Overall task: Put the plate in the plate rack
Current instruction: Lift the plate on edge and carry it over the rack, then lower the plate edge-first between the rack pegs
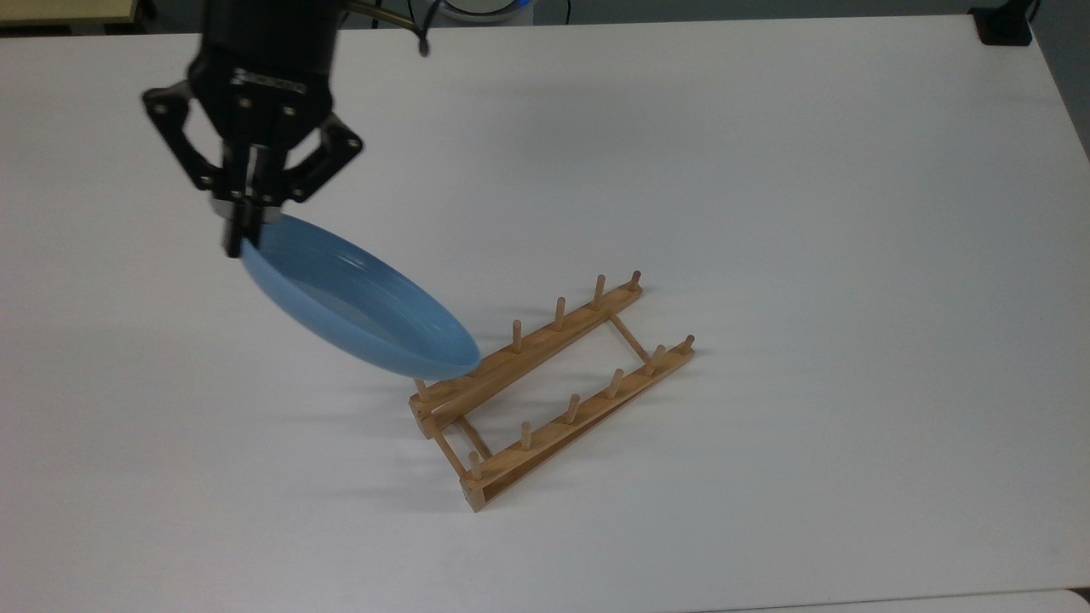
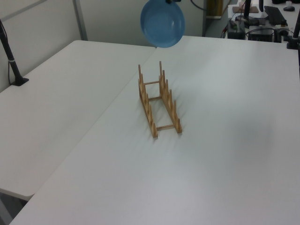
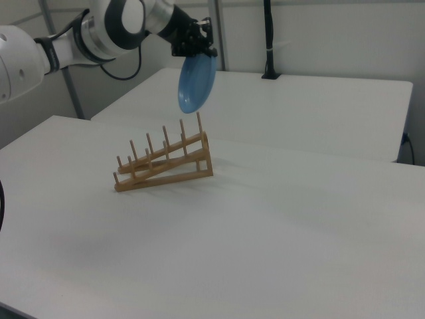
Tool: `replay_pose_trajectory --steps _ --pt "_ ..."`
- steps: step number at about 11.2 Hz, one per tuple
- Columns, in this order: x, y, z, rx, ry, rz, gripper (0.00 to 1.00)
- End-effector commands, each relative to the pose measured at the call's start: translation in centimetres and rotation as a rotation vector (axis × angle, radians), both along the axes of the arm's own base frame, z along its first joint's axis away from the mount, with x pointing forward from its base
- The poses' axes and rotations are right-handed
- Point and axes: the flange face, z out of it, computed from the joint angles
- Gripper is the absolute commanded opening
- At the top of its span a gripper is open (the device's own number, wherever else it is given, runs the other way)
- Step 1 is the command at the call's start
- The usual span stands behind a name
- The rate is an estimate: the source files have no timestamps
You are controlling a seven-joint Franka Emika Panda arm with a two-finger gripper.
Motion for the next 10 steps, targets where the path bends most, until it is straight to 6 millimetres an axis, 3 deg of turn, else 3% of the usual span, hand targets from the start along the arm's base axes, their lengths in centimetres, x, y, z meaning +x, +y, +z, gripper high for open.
replay_pose_trajectory --steps 1,4,6,8,10 --pt "-0.2 5.1 -1.3 -0.116 -0.036 -0.010 0.02" --pt "0.0 9.8 -3.3 -0.177 -0.022 0.034 0.02" --pt "0.4 12.1 -6.1 -0.228 0.032 0.060 0.02" --pt "1.8 12.7 -10.1 -0.293 0.057 0.049 0.02" --pt "2.2 12.7 -11.3 -0.350 0.028 0.022 0.02"
